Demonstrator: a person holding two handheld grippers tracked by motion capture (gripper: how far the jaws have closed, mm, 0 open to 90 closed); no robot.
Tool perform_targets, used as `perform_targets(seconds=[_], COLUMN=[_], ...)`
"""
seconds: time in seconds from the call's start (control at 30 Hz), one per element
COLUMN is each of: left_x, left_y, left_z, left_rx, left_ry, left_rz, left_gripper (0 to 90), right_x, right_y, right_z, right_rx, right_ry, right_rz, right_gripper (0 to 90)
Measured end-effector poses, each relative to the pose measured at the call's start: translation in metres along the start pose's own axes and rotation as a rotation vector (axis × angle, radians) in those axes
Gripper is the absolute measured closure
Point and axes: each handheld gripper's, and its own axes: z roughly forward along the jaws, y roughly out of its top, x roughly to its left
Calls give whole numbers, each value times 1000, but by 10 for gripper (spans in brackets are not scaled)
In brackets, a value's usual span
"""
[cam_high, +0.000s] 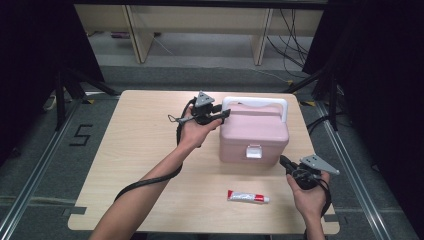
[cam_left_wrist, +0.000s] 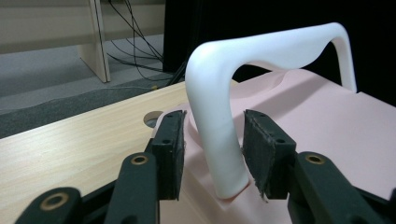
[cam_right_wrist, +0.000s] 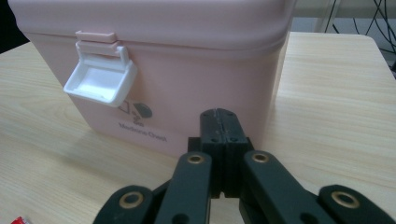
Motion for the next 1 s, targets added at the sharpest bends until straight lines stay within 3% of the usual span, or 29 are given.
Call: perform_targets(seconds=[0.17,0.27,0.37,0.4,0.43,0.5,0.53,0.63,0.7,0.73,0.8,0.87,0.9,0.93,0.97,1.0], left_x=[-2,-2,-1,-1,-1,-2,-2,-1,-2,-1,-1,0,0,1,1,1], left_y=[1,3,5,7,8,10,10,12,13,14,15,16,16,18,18,18], left_z=[4,4,4,3,3,4,4,4,4,4,5,5,5,5,5,5], left_rx=[11,23,15,25,30,38,38,57,62,69,73,73,73,78,78,77], left_ry=[-2,2,-2,-3,-3,-1,-1,2,4,1,1,-6,-6,-8,-8,-7], left_rz=[-29,-78,-104,-124,-136,-147,-147,-178,-191,-204,-220,-228,-228,-232,-236,-236], left_gripper=[668,688,719,727,729,731,731,732,733,733,733,733,733,733,733,733], right_x=[1,-1,0,3,0,3,1,1,2,3,2,3,1,3,0,1], right_y=[-1,1,2,4,5,7,8,12,14,16,18,21,23,23,25,25], right_z=[0,-2,-3,-4,-4,-6,-5,-5,-5,-6,-5,-5,-5,-5,-5,-4], right_rx=[7,4,-4,-8,-13,-10,-22,-29,-34,-34,-52,-48,-52,-49,-58,-65], right_ry=[7,-11,-7,1,-4,-11,-8,-15,6,-13,-9,-10,-7,-6,-24,-10], right_rz=[24,-6,2,42,-8,18,-9,-7,8,10,-3,24,0,27,-24,-5], right_gripper=[900,900,900,900,900,900,900,900,900,900,900,900,900,900,900,900])
